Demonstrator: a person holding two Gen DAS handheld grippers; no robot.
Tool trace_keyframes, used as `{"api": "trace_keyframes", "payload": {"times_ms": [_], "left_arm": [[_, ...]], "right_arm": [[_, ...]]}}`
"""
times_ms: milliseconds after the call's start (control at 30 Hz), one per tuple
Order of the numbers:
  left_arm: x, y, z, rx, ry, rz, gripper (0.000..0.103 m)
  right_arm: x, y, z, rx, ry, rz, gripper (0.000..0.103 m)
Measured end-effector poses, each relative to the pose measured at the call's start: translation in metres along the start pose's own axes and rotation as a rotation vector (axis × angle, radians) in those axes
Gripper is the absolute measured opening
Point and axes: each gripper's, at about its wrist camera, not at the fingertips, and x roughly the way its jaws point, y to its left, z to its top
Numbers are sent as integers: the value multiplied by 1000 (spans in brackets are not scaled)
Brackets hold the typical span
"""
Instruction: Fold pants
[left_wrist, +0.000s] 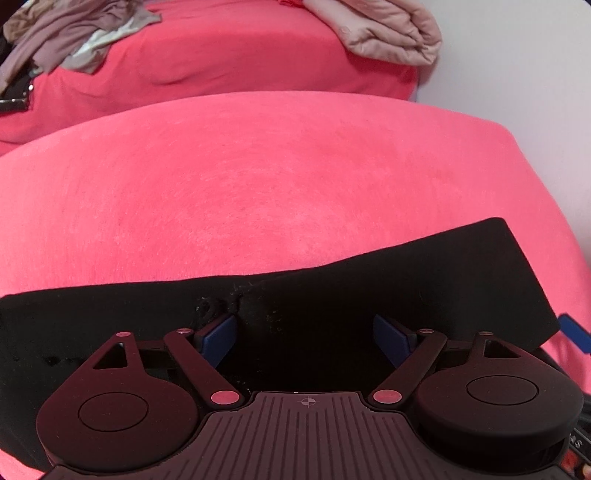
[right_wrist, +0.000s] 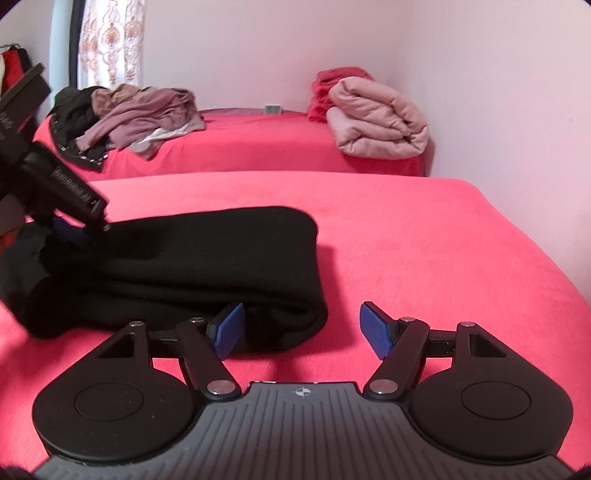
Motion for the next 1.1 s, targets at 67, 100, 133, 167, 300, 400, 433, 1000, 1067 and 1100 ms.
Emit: {"api": "trace_keyframes", "payload": {"times_ms": [67,100,133,167,300,400,433,1000,1067,1100], "left_arm": [[1,2,0,-4,2,-3,103],[0,1,-2,-5,1,-5,103],[-1,1,-2,-4,-1,-4,103],[-1,0,-3,1,-3,-3,103],[1,0,-2,6,-5,-4,103],[0,1,-4,1,-5,-13,103],[0,1,-4,3,-6,-16,103],[0,-2,-13,62,-35,-20,103],[-1,-4,-14,65,-31,-27,103],[-2,-5,-15,61,-28,-44,103]], "right_arm": [[7,4,-2,-29,12,-22,73],[13,8,0,-53,22,-21,73],[16,12,0,-76,30,-12,73],[18,16,-1,-107,26,-4,73],[18,31,-4,-238,-32,9,73],[24,18,-1,-206,-66,-81,71],[23,9,1,-146,-72,-74,73],[43,-22,21,164,21,182,26],[27,-20,26,158,-5,182,26],[15,-21,28,158,-18,178,26]]}}
